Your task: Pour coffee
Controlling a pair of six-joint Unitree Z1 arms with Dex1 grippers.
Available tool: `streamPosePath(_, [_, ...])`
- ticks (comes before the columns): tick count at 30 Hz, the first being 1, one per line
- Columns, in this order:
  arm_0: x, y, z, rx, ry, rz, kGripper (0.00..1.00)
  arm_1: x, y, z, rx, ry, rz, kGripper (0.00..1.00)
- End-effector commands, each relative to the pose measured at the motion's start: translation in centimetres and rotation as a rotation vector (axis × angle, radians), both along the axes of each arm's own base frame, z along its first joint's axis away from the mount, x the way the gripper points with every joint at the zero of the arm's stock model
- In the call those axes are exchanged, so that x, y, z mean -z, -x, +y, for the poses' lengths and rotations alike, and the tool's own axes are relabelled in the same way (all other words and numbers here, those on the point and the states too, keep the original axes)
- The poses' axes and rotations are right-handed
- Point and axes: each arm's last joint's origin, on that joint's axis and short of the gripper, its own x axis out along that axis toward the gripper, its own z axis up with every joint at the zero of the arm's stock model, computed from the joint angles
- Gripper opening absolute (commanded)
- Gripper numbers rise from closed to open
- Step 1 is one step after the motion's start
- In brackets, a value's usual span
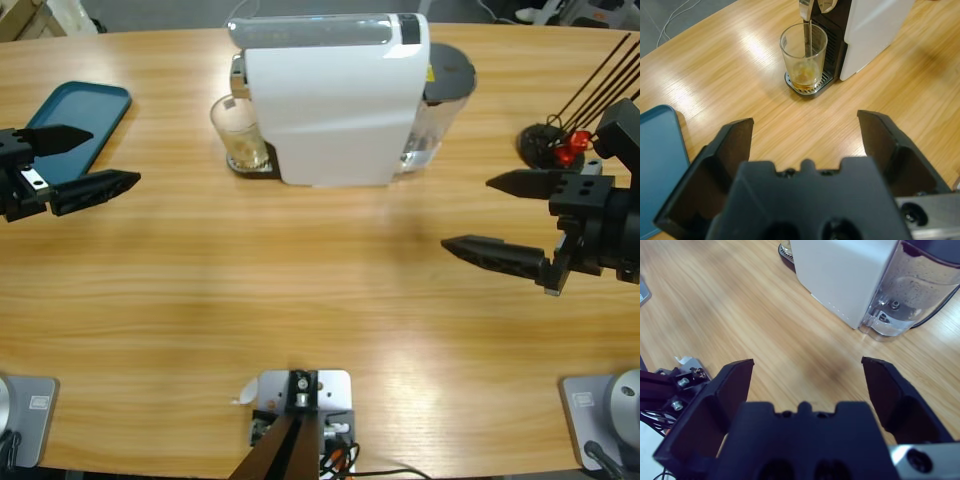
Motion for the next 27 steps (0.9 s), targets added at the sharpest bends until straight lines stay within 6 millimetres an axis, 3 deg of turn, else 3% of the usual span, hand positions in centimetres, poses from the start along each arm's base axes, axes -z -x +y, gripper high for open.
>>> streamPosePath(1, [1.44, 0.14, -0.06, 0.000, -0.036, 0.037, 0.890, 1.32, -0.02, 0.20, -0.005, 0.031, 0.047, 0.951])
streamPosePath(27, [1.62, 0.01, -0.21, 0.003, -0.041, 0.042, 0.890, 1.37, -0.12, 0.28, -0.003, 0.034, 0.051, 0.951])
